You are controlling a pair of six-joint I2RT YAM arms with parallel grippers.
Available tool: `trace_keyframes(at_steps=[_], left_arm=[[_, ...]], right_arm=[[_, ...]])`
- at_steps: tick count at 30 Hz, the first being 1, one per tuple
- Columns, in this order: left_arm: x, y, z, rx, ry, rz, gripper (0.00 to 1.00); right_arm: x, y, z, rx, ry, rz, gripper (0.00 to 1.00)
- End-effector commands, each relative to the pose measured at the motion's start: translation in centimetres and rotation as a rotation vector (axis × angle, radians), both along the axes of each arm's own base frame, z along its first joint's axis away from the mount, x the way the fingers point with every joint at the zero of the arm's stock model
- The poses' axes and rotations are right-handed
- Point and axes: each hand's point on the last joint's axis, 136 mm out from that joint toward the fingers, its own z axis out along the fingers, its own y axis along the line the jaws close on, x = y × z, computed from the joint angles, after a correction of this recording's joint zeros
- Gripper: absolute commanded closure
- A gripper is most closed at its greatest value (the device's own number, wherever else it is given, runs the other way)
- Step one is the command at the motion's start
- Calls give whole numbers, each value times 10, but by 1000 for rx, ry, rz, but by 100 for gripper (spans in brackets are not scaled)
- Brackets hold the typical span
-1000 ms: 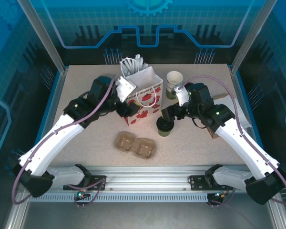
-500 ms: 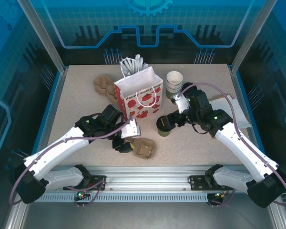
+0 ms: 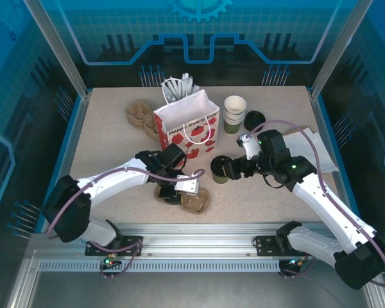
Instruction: Pack the takeout coffee
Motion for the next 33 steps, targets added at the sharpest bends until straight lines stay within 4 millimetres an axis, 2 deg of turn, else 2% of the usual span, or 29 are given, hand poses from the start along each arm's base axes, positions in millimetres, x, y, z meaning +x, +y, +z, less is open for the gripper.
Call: trace_keyframes(at_steps=[1,14,33], left_arm=[[3,-6,-11,25,-32,-79,45],[7,-3,-28,91,-66,-125,55],[5,1,-37,143,-51,-139,55]], right_arm=[[1,-2,5,26,-9,-14,16],[0,-4,-1,14,2,-23,17],[-1,-5,-2,13,7,-21,16]])
